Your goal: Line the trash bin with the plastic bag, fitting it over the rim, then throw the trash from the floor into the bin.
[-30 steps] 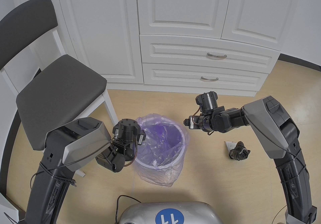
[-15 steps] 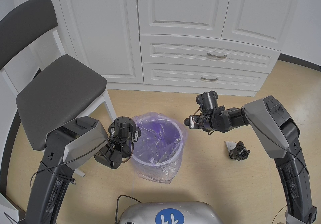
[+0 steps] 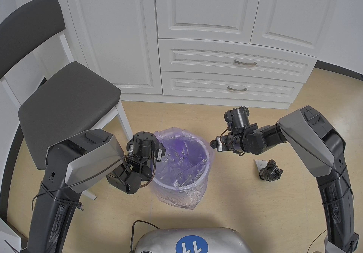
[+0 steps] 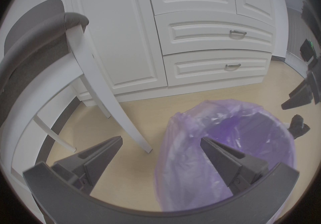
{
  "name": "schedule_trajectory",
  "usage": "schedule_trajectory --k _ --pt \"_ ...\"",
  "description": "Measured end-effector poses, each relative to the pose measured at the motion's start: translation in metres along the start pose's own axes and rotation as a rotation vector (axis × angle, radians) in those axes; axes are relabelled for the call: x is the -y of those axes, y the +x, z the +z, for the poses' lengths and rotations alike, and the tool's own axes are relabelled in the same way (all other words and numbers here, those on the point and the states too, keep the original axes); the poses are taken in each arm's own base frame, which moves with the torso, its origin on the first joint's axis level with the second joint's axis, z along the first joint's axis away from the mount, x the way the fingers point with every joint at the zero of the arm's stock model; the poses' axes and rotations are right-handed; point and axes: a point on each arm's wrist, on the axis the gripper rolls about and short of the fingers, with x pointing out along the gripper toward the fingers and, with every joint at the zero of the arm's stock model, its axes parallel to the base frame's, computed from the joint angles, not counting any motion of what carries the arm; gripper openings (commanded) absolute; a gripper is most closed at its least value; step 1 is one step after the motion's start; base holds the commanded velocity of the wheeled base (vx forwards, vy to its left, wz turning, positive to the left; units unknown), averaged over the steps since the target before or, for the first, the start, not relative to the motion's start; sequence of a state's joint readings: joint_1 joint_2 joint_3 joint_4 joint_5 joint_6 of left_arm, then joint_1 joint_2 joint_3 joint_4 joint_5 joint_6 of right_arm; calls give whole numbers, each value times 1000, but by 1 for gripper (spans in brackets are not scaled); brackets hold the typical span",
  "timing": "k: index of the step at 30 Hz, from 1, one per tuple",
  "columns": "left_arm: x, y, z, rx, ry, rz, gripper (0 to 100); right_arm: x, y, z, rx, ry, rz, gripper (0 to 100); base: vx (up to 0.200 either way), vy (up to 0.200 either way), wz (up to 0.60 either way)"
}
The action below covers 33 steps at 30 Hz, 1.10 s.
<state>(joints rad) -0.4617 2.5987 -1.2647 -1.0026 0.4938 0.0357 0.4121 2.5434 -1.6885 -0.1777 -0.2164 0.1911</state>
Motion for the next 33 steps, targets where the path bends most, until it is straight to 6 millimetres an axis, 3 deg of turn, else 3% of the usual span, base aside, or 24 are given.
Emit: schedule_trajectory --k 10,17,25,33 --pt "4 -30 27 34 -11 -39 100 6 -37 -17 252 -205 9 100 0 0 0" --pt "-10 -44 48 61 -9 -27 100 16 -69 -43 268 -342 -15 100 0 0 0" --pt "-43 -72 68 45 92 10 100 29 -96 -28 325 -393 -61 100 0 0 0" --pt "-67 -59 71 -2 97 64 100 43 -95 -10 304 -371 -108 100 0 0 0"
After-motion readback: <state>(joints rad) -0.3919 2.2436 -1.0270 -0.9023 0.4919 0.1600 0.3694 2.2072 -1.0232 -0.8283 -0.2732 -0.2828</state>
